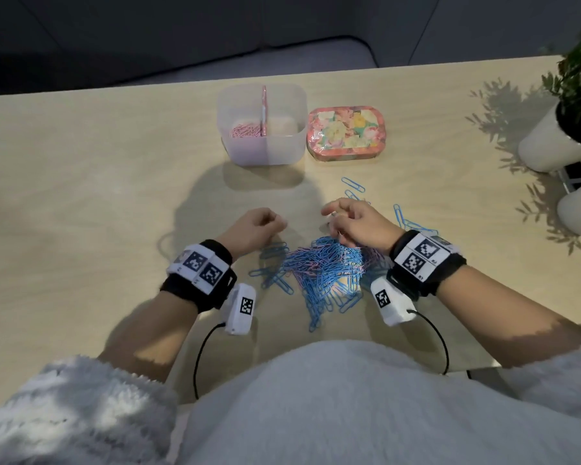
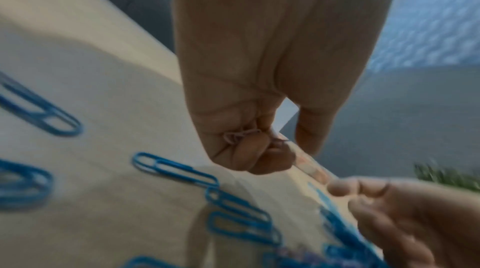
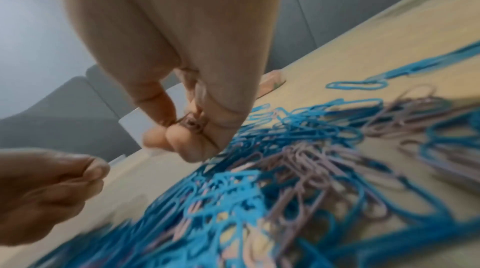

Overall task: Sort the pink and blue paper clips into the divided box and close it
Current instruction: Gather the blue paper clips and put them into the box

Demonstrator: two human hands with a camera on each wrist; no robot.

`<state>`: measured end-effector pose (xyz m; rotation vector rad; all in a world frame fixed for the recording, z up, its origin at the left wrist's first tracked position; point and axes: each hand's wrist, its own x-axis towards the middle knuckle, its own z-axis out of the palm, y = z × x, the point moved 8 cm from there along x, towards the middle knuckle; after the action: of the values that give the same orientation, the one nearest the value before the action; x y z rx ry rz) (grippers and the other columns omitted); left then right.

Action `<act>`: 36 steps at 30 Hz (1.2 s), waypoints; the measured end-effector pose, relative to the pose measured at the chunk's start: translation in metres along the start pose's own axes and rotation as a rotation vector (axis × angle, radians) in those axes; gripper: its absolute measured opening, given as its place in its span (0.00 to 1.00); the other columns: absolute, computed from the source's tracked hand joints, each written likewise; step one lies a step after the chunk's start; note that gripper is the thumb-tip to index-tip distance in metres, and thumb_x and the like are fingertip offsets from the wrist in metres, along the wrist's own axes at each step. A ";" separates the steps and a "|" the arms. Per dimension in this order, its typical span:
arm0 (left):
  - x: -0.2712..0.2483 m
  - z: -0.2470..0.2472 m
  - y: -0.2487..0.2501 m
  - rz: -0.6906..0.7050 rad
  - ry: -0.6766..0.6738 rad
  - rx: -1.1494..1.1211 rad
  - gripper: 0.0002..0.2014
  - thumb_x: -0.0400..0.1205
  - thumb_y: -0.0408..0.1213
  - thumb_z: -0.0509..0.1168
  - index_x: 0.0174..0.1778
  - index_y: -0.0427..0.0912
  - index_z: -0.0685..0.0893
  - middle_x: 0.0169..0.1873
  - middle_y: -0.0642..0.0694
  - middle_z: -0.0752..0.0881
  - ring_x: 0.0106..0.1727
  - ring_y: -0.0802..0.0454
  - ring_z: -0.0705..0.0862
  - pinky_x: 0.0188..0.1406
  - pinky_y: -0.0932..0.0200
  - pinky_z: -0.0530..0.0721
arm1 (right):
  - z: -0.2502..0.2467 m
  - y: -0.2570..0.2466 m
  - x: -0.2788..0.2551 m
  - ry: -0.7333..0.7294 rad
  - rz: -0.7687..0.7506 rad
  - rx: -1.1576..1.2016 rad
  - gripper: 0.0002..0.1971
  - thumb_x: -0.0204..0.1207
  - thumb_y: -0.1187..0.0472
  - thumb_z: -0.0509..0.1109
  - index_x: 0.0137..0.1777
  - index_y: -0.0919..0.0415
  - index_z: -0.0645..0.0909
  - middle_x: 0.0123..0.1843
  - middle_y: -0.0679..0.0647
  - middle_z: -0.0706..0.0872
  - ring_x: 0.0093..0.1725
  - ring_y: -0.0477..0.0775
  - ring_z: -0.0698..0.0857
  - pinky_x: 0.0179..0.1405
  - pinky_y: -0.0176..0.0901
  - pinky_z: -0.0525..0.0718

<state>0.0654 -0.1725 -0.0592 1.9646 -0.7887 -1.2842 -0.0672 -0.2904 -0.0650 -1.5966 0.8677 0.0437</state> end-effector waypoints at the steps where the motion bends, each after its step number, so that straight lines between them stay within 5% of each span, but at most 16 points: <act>1: -0.003 0.004 -0.001 0.042 -0.025 0.121 0.07 0.80 0.37 0.65 0.38 0.43 0.77 0.27 0.50 0.75 0.29 0.55 0.72 0.30 0.63 0.71 | 0.005 -0.001 -0.002 -0.013 -0.001 -0.024 0.13 0.76 0.74 0.54 0.47 0.60 0.78 0.28 0.54 0.77 0.14 0.39 0.71 0.14 0.31 0.66; 3: -0.011 0.013 -0.006 0.089 -0.075 0.359 0.07 0.76 0.39 0.71 0.39 0.43 0.78 0.27 0.53 0.76 0.30 0.56 0.73 0.30 0.64 0.70 | 0.018 -0.009 -0.006 -0.019 -0.092 -0.207 0.10 0.76 0.69 0.60 0.40 0.57 0.80 0.26 0.50 0.75 0.18 0.39 0.71 0.22 0.35 0.68; 5: -0.019 0.021 -0.013 0.107 -0.107 0.502 0.09 0.73 0.39 0.73 0.40 0.44 0.79 0.28 0.56 0.76 0.31 0.57 0.74 0.29 0.67 0.69 | 0.039 -0.014 -0.013 -0.046 -0.181 -0.504 0.03 0.73 0.58 0.70 0.45 0.56 0.81 0.27 0.47 0.76 0.28 0.43 0.76 0.32 0.41 0.71; 8: -0.025 0.025 -0.023 0.105 -0.122 0.588 0.09 0.72 0.38 0.74 0.40 0.45 0.79 0.31 0.52 0.79 0.34 0.52 0.77 0.26 0.71 0.69 | 0.056 -0.009 -0.019 -0.051 -0.237 -0.927 0.16 0.72 0.47 0.70 0.55 0.53 0.78 0.45 0.54 0.88 0.48 0.59 0.84 0.45 0.46 0.76; 11: -0.028 0.014 -0.029 0.072 -0.079 0.590 0.08 0.73 0.36 0.73 0.39 0.44 0.79 0.30 0.55 0.78 0.31 0.59 0.76 0.25 0.73 0.68 | 0.037 -0.012 -0.020 0.026 -0.256 -0.899 0.10 0.77 0.52 0.66 0.54 0.56 0.79 0.48 0.56 0.88 0.51 0.61 0.85 0.45 0.47 0.76; 13: -0.029 0.006 -0.028 0.074 -0.045 0.578 0.07 0.74 0.33 0.72 0.38 0.45 0.79 0.30 0.55 0.79 0.31 0.59 0.76 0.27 0.74 0.69 | 0.019 -0.009 -0.020 0.059 -0.210 -0.842 0.07 0.78 0.55 0.65 0.50 0.56 0.81 0.41 0.55 0.86 0.46 0.60 0.83 0.42 0.46 0.74; 15: -0.029 0.002 -0.023 0.103 -0.016 0.592 0.05 0.75 0.33 0.70 0.38 0.45 0.80 0.33 0.51 0.81 0.36 0.52 0.79 0.34 0.64 0.74 | 0.000 -0.003 -0.020 0.089 -0.158 -0.736 0.04 0.77 0.56 0.66 0.41 0.52 0.78 0.31 0.48 0.79 0.39 0.57 0.79 0.38 0.42 0.70; 17: -0.027 0.002 -0.015 0.125 0.023 0.588 0.02 0.77 0.37 0.68 0.40 0.43 0.81 0.32 0.50 0.80 0.37 0.48 0.79 0.37 0.57 0.75 | -0.015 0.004 -0.018 0.124 -0.109 -0.659 0.07 0.76 0.57 0.68 0.37 0.49 0.75 0.27 0.45 0.76 0.36 0.55 0.77 0.38 0.43 0.71; 21: -0.018 0.007 -0.001 0.153 0.148 0.604 0.07 0.79 0.42 0.65 0.46 0.42 0.81 0.30 0.52 0.74 0.38 0.49 0.75 0.36 0.58 0.69 | -0.032 0.016 -0.013 0.184 -0.043 -0.478 0.16 0.75 0.60 0.69 0.26 0.50 0.73 0.27 0.53 0.80 0.32 0.55 0.78 0.43 0.52 0.81; 24: -0.012 0.010 0.002 0.140 0.171 0.674 0.08 0.78 0.42 0.66 0.47 0.42 0.81 0.40 0.49 0.77 0.45 0.47 0.77 0.41 0.57 0.72 | -0.040 0.015 -0.014 0.276 -0.002 -0.543 0.09 0.73 0.62 0.68 0.33 0.51 0.79 0.29 0.52 0.81 0.37 0.58 0.81 0.41 0.47 0.77; 27: -0.011 0.001 -0.005 0.093 0.168 0.670 0.07 0.78 0.40 0.67 0.46 0.42 0.81 0.41 0.48 0.78 0.44 0.47 0.78 0.41 0.56 0.74 | -0.033 -0.001 -0.020 0.354 -0.040 -0.765 0.10 0.74 0.60 0.64 0.54 0.53 0.82 0.47 0.59 0.89 0.52 0.63 0.84 0.47 0.48 0.78; 31: -0.012 -0.013 -0.014 0.036 0.150 0.586 0.06 0.76 0.40 0.70 0.43 0.44 0.80 0.36 0.50 0.77 0.42 0.48 0.77 0.40 0.58 0.72 | 0.007 -0.025 -0.009 0.214 -0.176 -0.845 0.08 0.76 0.55 0.64 0.48 0.56 0.83 0.48 0.58 0.89 0.53 0.63 0.84 0.44 0.47 0.76; 36: 0.000 -0.015 0.000 0.044 0.261 0.544 0.11 0.79 0.46 0.65 0.44 0.41 0.81 0.39 0.47 0.80 0.43 0.47 0.79 0.42 0.57 0.73 | 0.025 -0.022 0.015 0.087 -0.030 -0.815 0.09 0.70 0.52 0.72 0.39 0.56 0.80 0.48 0.58 0.88 0.51 0.61 0.85 0.42 0.42 0.74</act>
<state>0.0790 -0.1693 -0.0545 2.4567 -1.1221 -0.8106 -0.0334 -0.2768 -0.0602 -2.3812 0.9511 0.3452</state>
